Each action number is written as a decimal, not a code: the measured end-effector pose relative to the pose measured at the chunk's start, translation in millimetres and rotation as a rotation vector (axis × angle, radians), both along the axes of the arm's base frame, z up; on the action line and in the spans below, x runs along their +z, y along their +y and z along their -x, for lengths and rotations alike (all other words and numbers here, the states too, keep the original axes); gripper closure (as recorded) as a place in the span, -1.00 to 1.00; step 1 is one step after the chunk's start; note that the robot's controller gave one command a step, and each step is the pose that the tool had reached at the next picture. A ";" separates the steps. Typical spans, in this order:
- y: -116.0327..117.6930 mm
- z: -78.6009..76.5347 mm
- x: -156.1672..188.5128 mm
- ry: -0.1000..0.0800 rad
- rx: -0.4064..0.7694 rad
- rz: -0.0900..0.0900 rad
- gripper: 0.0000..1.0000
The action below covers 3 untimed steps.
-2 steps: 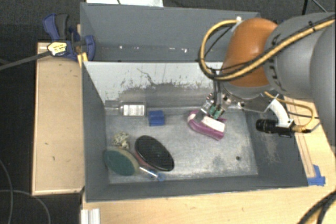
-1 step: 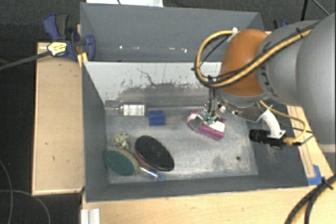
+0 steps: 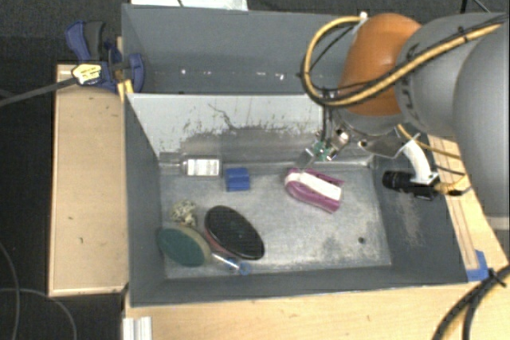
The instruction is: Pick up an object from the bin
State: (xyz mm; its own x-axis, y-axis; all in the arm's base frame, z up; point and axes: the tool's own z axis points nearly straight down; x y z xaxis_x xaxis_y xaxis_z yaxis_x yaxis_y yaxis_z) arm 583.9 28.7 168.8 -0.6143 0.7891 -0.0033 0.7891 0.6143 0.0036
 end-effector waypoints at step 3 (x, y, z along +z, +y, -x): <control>-73.0 -2.5 -100.3 0.005 -0.081 0.000 -1.00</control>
Offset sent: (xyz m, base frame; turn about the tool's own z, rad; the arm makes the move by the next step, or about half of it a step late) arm 0.0000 0.0000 0.0000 0.0000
